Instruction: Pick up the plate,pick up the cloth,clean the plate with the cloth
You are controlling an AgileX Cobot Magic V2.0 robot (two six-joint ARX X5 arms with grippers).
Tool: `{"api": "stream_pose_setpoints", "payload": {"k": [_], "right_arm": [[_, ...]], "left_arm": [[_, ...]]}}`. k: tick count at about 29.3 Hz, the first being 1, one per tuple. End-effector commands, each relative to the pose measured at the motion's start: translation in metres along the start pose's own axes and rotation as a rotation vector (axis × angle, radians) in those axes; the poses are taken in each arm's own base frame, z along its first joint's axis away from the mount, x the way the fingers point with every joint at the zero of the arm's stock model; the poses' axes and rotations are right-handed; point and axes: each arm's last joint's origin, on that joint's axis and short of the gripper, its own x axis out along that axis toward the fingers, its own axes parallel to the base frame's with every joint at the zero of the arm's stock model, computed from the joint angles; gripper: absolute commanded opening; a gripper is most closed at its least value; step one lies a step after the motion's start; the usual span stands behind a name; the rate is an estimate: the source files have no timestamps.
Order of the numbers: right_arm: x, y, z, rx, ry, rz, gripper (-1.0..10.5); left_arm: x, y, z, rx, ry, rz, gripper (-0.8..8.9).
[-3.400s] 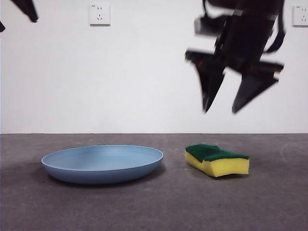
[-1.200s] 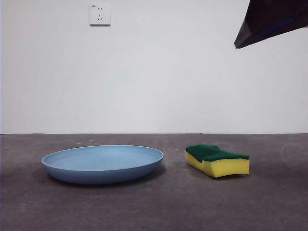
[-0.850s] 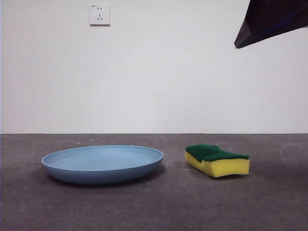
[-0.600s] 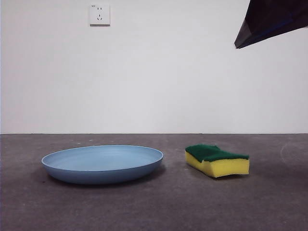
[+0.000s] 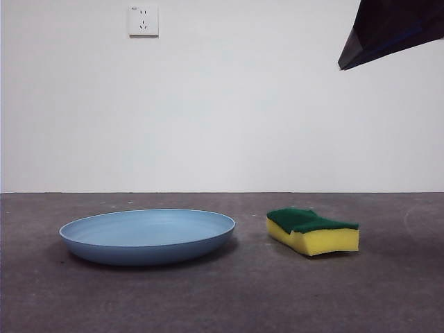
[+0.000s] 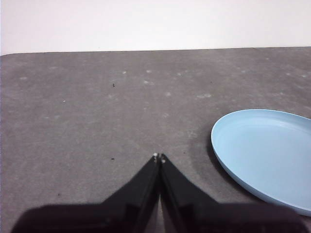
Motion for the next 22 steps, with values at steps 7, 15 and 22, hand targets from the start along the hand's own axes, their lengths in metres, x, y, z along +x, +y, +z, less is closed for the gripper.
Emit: {"api": "stream_pose_setpoints", "payload": {"k": [7,15,22], "right_arm": [[0.000,0.000,0.000,0.004,-0.006,-0.001,0.0],[-0.012,-0.003,0.002,-0.072,-0.042,-0.006,0.0],[-0.047,-0.046,-0.024,-0.043,-0.171,-0.140,0.0]], "left_arm": [[0.001,0.001,-0.004,-0.008,0.008,0.004,-0.03],[0.001,0.001,-0.004,-0.008,0.008,0.004,-0.03],[0.001,0.001,-0.004,-0.008,0.008,0.003,-0.03]]}}
